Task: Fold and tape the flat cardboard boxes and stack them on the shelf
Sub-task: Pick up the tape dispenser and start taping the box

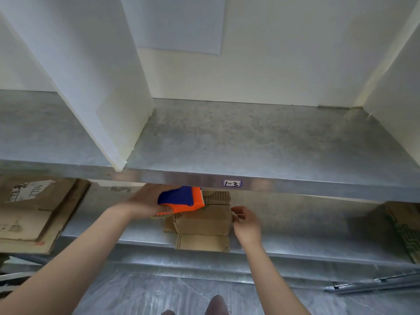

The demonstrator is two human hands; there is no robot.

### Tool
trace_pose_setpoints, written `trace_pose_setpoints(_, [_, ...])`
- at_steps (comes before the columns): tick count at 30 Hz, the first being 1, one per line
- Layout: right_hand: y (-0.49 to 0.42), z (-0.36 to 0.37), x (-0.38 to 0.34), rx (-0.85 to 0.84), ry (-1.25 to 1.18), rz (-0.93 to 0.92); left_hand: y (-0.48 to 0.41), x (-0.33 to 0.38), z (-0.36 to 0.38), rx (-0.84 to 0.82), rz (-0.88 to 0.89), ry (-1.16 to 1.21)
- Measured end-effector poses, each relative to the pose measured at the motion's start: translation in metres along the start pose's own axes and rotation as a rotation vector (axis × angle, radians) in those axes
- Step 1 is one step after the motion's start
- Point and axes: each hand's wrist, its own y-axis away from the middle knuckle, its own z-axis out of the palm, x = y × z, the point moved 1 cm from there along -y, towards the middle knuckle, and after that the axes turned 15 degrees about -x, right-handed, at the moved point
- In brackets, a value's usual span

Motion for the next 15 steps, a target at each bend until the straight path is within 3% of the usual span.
trace_pose_setpoints(4, [0.014, -0.005, 0.001, -0.188, -0.193, -0.064, 0.000, -0.001, 0.000, 0.015, 0.002, -0.017])
trace_pose_setpoints(6, [0.015, -0.009, 0.001, -0.302, -0.089, -0.084, -0.001, -0.005, 0.001, 0.026, -0.007, -0.021])
trace_pose_setpoints(10, [0.003, -0.009, -0.012, -0.315, 0.253, -0.142, -0.001, -0.009, 0.004, 0.035, -0.014, -0.024])
trace_pose_setpoints(15, [-0.013, -0.003, -0.025, -0.327, 0.154, -0.116, 0.002, -0.015, 0.004, 0.038, -0.016, -0.036])
